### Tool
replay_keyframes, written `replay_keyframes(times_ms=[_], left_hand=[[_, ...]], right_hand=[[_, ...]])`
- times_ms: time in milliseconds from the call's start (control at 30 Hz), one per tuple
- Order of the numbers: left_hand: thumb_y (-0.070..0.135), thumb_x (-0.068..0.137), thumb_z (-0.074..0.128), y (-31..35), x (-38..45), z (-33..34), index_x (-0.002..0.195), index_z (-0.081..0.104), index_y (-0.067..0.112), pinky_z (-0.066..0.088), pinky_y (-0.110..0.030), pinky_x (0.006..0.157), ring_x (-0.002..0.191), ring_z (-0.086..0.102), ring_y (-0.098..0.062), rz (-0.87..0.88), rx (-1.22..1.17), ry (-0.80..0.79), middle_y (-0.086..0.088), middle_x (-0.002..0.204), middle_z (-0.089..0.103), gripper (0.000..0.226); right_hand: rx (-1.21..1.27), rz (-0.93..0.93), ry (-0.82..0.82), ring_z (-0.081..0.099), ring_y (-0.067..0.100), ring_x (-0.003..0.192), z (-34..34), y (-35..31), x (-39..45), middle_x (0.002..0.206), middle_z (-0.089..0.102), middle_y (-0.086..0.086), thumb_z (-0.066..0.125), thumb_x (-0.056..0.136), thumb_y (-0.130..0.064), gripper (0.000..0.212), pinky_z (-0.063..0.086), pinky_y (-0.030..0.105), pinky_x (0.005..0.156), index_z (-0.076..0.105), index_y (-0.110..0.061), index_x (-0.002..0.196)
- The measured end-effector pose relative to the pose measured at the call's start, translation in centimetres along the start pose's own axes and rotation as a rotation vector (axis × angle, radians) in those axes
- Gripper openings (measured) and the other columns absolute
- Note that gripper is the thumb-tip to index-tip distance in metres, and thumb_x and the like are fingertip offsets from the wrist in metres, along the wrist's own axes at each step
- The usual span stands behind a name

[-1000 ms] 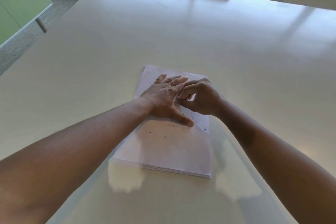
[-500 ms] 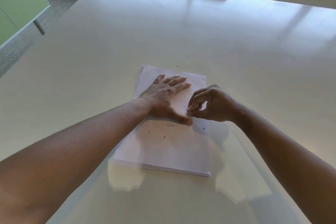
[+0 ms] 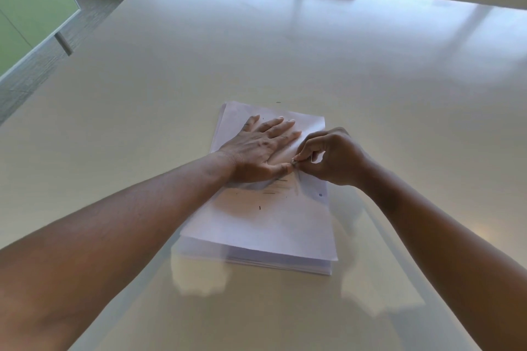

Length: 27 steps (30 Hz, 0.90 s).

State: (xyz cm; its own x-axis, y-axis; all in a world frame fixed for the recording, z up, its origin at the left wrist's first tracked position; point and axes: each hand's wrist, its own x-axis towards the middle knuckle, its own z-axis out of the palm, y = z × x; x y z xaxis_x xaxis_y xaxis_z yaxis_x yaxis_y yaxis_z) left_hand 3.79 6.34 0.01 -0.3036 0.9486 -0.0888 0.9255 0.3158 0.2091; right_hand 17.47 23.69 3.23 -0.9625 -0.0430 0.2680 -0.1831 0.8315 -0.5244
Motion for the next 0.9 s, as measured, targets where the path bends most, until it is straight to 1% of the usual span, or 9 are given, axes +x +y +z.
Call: replay_keyframes(times_ms=[200, 400, 500, 567, 633, 700, 733, 800, 900], left_hand=[[0.086, 0.079, 0.008, 0.0, 0.1, -0.1, 0.165, 0.001, 0.032, -0.013, -0.046, 0.126, 0.157, -0.011, -0.008, -0.006, 0.013, -0.018, 0.006, 0.173, -0.006, 0.102], [0.078, 0.081, 0.003, -0.2, 0.2, -0.1, 0.165, -0.001, 0.032, -0.015, -0.046, 0.125, 0.157, -0.014, -0.007, 0.003, 0.008, -0.038, 0.007, 0.172, -0.01, 0.096], [0.07, 0.083, 0.003, -0.1, 0.2, -0.1, 0.165, -0.001, 0.032, -0.015, -0.044, 0.125, 0.157, -0.013, -0.006, 0.0, 0.002, -0.033, 0.008, 0.172, -0.01, 0.09], [0.063, 0.088, 0.007, 0.0, 0.3, -0.1, 0.165, 0.0, 0.033, -0.015, -0.043, 0.125, 0.156, -0.013, -0.005, -0.011, 0.003, -0.022, 0.009, 0.172, -0.009, 0.083], [0.056, 0.093, 0.013, 0.2, 0.3, -0.1, 0.165, 0.001, 0.034, -0.014, -0.043, 0.125, 0.157, -0.011, -0.005, -0.023, -0.003, -0.014, 0.01, 0.172, -0.007, 0.076], [0.055, 0.094, 0.015, 0.3, 0.2, -0.1, 0.165, 0.003, 0.035, -0.014, -0.042, 0.125, 0.157, -0.01, -0.005, -0.029, -0.011, -0.001, 0.01, 0.173, -0.005, 0.075], [0.056, 0.094, 0.015, 0.3, 0.2, -0.1, 0.165, 0.004, 0.035, -0.014, -0.042, 0.125, 0.157, -0.009, -0.005, -0.028, -0.013, 0.003, 0.01, 0.173, -0.005, 0.075], [0.058, 0.094, 0.015, 0.3, 0.2, -0.1, 0.165, 0.005, 0.036, -0.014, -0.042, 0.125, 0.157, -0.009, -0.006, -0.025, -0.006, 0.008, 0.009, 0.173, -0.004, 0.075], [0.059, 0.095, 0.016, 0.3, 0.2, 0.0, 0.165, 0.006, 0.036, -0.014, -0.043, 0.125, 0.158, -0.008, -0.007, -0.02, 0.005, 0.011, 0.008, 0.173, -0.004, 0.074]], right_hand=[[0.025, 0.062, -0.077, 0.066, 0.006, 0.064, -0.6, 0.0, -0.1, 0.074, 0.074, -0.006, 0.085, 0.071, -0.009, 0.009, 0.057, 0.028, 0.068, 0.079, -0.015, 0.075], [0.033, 0.1, -0.099, 0.066, 0.009, 0.064, -0.7, -0.1, 0.0, 0.073, 0.073, -0.007, 0.084, 0.072, -0.01, 0.009, 0.057, 0.03, 0.068, 0.078, -0.016, 0.073], [0.042, 0.096, -0.121, 0.065, 0.007, 0.065, -0.8, -0.3, 0.0, 0.074, 0.073, -0.008, 0.085, 0.073, -0.01, 0.008, 0.056, 0.028, 0.069, 0.078, -0.015, 0.073], [0.034, 0.075, -0.173, 0.065, 0.005, 0.065, -1.1, -0.5, 0.1, 0.074, 0.073, -0.008, 0.085, 0.072, -0.01, 0.009, 0.056, 0.027, 0.068, 0.078, -0.016, 0.074], [0.021, 0.055, -0.264, 0.065, 0.005, 0.066, -1.6, -0.7, 0.2, 0.075, 0.073, -0.009, 0.084, 0.073, -0.009, 0.011, 0.055, 0.025, 0.068, 0.079, -0.018, 0.075], [0.01, 0.051, -0.344, 0.065, 0.005, 0.068, -2.0, -0.9, 0.4, 0.076, 0.073, -0.01, 0.084, 0.073, -0.009, 0.011, 0.054, 0.021, 0.068, 0.079, -0.018, 0.076], [0.006, 0.048, -0.355, 0.065, 0.004, 0.068, -2.1, -0.9, 0.5, 0.076, 0.073, -0.011, 0.084, 0.073, -0.009, 0.012, 0.054, 0.02, 0.068, 0.079, -0.019, 0.077], [-0.005, 0.012, -0.298, 0.064, 0.003, 0.066, -2.0, -0.8, 0.7, 0.074, 0.072, -0.011, 0.084, 0.073, -0.008, 0.012, 0.054, 0.019, 0.066, 0.079, -0.018, 0.076], [-0.042, -0.046, -0.143, 0.063, 0.007, 0.061, -1.4, -0.4, 0.7, 0.072, 0.072, -0.006, 0.083, 0.071, -0.006, 0.01, 0.054, 0.028, 0.063, 0.078, -0.014, 0.072]])
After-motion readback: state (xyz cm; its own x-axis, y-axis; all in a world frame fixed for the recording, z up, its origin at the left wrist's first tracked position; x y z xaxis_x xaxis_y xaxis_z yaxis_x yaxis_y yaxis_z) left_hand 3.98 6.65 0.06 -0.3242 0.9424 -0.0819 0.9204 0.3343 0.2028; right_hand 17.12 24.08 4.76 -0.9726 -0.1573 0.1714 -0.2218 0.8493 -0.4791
